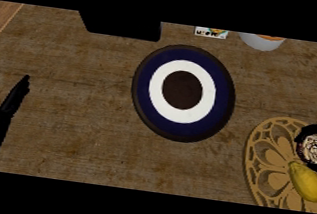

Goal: Pick the cupcake from the placemat and place it in the plate

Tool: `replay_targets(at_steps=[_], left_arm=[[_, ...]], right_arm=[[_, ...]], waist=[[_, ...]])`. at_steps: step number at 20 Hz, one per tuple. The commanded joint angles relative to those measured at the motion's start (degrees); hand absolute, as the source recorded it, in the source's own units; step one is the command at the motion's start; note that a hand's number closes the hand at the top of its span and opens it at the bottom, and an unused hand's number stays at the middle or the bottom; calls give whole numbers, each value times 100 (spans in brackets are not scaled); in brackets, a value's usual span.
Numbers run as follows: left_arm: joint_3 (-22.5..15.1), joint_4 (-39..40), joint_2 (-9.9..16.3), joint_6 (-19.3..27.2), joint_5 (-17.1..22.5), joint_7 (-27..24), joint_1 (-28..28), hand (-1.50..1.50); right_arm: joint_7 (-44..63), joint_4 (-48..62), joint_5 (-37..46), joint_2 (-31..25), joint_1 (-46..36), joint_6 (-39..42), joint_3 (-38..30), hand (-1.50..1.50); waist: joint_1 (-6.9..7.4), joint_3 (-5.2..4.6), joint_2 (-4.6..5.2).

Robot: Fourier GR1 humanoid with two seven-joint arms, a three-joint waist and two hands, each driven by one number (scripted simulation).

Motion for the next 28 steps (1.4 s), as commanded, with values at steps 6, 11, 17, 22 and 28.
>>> replay_targets(at_steps=[6, 11, 17, 22, 28], left_arm=[[-4, -96, -115, -134, 6, 224, -62, 0], [54, -240, -74, -119, -22, 18, 151, 0], [-185, -239, -250, -21, -217, 83, 83, 0], [10, -270, -144, -115, -107, 62, 210, 0], [256, -291, -65, -133, 1, -47, 440, 0]], right_arm=[[-1003, 516, 143, -5, -245, 318, -1, 150], [438, 1324, 110, 504, -459, -1994, -583, 150], [1275, 1526, 62, 532, -829, -3984, -1103, 150], [718, 1368, -286, 436, -834, -4612, -1603, 150], [-109, 36, -775, 241, -553, -4498, -1930, 150]], waist=[[7, 37, 18], [73, 42, 37], [91, 49, 56], [21, 42, 22], [-168, 24, -70]])
